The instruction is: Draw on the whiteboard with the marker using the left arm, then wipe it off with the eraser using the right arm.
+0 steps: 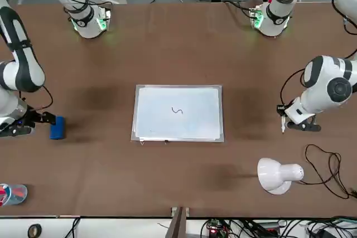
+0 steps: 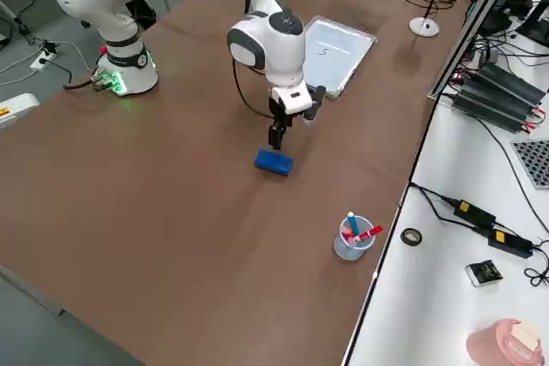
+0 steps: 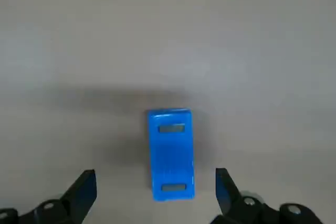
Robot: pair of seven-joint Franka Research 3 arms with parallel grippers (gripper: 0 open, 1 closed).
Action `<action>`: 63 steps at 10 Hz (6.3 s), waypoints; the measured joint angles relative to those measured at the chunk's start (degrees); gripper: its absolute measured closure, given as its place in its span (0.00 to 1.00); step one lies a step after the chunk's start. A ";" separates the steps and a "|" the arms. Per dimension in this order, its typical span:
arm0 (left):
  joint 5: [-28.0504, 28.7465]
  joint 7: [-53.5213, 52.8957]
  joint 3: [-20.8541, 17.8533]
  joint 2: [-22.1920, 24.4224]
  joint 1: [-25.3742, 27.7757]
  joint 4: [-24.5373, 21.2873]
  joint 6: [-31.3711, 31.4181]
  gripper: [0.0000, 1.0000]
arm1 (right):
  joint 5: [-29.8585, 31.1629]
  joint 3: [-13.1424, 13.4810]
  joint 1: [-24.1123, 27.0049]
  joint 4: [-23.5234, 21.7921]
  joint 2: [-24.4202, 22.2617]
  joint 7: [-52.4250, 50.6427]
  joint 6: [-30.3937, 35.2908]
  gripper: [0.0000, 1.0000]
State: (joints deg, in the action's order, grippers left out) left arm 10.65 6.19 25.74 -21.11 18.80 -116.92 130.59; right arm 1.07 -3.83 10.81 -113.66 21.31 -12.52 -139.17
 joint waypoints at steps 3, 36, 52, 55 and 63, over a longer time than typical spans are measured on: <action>0.69 7.02 0.02 -2.25 0.51 -2.20 2.54 0.83 | 0.00 0.02 0.49 -0.71 3.27 -0.34 -5.17 0.00; 6.24 10.89 4.62 -4.36 -0.17 17.70 -12.18 0.00 | 0.01 -0.37 2.37 -2.98 10.10 -6.29 -18.41 0.00; 4.58 -0.95 5.66 6.66 3.45 36.10 -33.41 0.00 | -0.02 -0.97 -2.53 0.48 8.49 7.67 -9.34 0.43; 2.00 -4.11 5.65 10.36 4.31 37.06 -34.23 0.00 | 0.02 -1.02 -7.49 3.18 5.85 15.67 -3.10 0.43; -5.80 -6.59 1.19 16.44 1.75 34.94 -39.10 0.00 | 0.01 -1.41 -26.12 8.90 4.84 45.46 -2.06 0.43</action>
State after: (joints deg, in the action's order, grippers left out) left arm 4.85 -0.41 26.93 -4.68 20.54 -81.98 91.50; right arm 1.08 -5.24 -15.32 -104.76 26.16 32.95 -141.23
